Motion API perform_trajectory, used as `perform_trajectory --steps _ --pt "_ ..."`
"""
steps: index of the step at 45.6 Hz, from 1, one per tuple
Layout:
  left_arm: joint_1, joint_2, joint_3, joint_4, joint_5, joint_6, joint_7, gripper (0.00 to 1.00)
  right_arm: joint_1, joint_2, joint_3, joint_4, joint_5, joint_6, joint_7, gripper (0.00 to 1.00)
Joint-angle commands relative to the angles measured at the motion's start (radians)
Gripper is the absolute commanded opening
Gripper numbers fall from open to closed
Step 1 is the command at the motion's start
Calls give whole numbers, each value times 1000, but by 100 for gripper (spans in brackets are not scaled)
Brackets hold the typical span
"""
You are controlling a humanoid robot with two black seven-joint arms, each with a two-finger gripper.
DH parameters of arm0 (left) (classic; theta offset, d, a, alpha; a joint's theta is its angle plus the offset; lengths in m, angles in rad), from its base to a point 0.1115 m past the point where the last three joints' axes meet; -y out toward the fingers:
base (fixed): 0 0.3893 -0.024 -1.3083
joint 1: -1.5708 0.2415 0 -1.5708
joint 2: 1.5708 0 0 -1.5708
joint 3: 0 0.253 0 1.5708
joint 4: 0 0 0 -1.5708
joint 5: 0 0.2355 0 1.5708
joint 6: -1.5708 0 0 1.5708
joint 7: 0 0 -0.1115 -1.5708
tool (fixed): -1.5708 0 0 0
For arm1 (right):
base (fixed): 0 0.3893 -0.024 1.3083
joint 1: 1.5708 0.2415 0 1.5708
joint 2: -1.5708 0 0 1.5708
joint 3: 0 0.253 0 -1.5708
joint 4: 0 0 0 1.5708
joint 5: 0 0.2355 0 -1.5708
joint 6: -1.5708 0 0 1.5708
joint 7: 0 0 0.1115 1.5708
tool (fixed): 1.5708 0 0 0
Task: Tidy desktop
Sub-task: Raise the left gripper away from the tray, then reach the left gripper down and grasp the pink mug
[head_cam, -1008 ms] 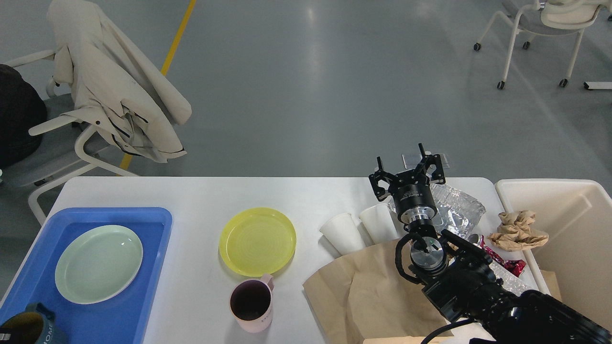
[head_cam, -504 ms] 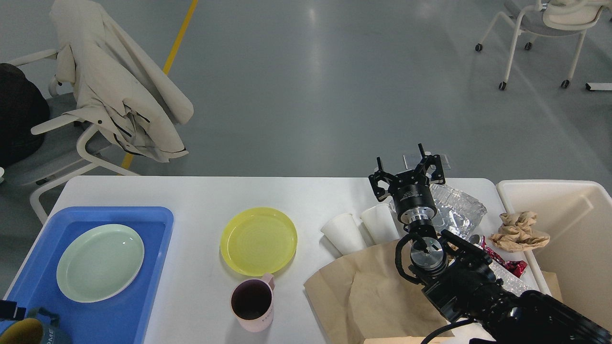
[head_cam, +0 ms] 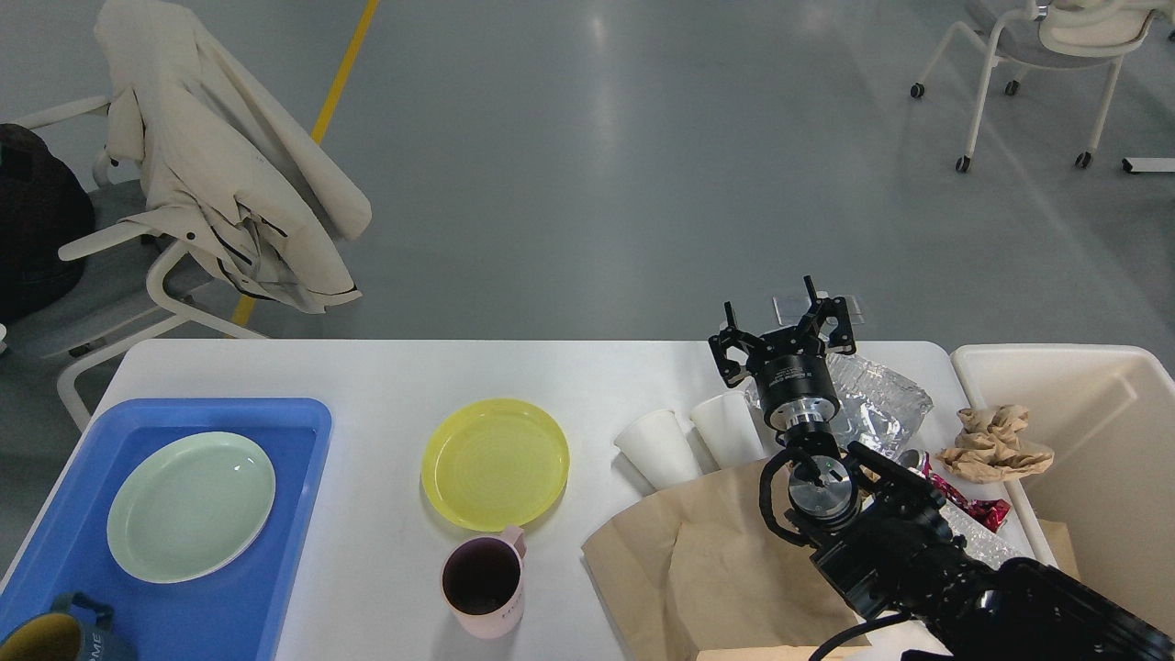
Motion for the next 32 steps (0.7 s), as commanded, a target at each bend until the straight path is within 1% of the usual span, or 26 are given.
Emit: perform_trajectory --steps 1,4,9,11,15,20,24,26,32 --pt "105 -77 -88 -92 -108 13 123 84 0 0 1 0 0 0 0 100" --pt "168 -126 -120 -147 -140 109 157 84 0 -1 1 0 0 0 0 100" --pt "262 -241 -146 -215 -203 234 196 84 0 0 1 0 0 0 0 100" --pt "295 -288 -148 -230 -234 283 206 84 0 0 1 0 0 0 0 100" --pt "349 -391 -146 -263 -288 384 211 84 0 0 1 0 0 0 0 100" --pt "421 -503 -138 -289 -297 461 217 84 0 0 1 0 0 0 0 100" --pt "490 -581 -125 -310 -297 527 248 84 0 0 1 0 0 0 0 100" --pt "515 -613 -91 -321 -295 565 263 84 0 -1 1 0 0 0 0 100" --pt "561 -702 9 -322 -291 649 266 84 0 0 1 0 0 0 0 100"
